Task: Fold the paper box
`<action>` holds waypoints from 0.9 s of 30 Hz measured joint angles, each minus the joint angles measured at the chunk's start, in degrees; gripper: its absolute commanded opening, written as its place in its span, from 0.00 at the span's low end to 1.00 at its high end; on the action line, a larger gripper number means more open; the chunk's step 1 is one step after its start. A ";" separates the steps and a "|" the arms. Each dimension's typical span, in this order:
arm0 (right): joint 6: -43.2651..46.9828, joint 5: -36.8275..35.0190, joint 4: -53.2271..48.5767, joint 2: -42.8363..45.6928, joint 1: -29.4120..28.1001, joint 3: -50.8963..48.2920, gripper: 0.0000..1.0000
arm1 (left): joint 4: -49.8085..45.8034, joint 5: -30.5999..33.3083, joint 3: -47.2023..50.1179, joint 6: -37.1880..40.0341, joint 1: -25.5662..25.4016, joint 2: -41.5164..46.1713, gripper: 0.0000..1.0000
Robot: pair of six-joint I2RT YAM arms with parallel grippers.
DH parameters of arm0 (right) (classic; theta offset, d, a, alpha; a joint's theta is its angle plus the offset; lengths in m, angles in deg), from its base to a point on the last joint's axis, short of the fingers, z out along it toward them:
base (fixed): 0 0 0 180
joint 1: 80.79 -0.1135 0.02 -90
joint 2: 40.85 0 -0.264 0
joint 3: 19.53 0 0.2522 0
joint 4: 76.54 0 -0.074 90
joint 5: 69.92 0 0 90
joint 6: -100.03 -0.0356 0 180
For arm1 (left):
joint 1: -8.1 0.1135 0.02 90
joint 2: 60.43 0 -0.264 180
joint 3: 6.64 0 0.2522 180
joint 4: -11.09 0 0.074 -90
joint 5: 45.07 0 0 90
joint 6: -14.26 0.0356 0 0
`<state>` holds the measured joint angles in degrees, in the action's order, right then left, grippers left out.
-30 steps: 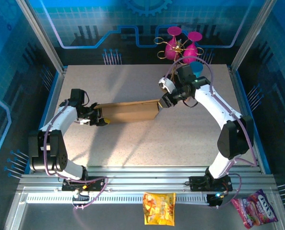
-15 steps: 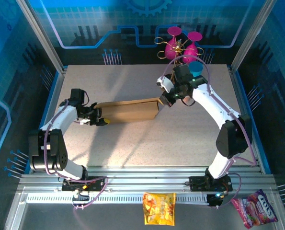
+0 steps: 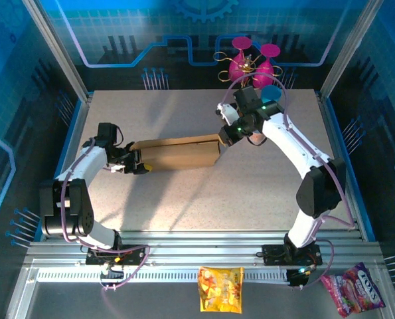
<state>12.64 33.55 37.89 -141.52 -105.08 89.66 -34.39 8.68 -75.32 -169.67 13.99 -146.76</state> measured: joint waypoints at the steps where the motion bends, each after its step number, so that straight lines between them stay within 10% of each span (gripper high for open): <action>1: -1.25 -0.31 -0.28 -0.11 -0.20 0.33 0.00 | 0.07 0.00 0.00 0.00 0.02 -0.02 0.25; 27: -26.03 -7.56 0.44 -0.92 -5.05 1.77 0.00 | 2.40 -0.22 2.16 -3.23 0.72 -0.46 0.16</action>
<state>-13.39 25.99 38.32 -142.43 -110.13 91.44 -31.99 8.46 -73.15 -172.90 14.71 -147.22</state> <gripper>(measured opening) 0.059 0.532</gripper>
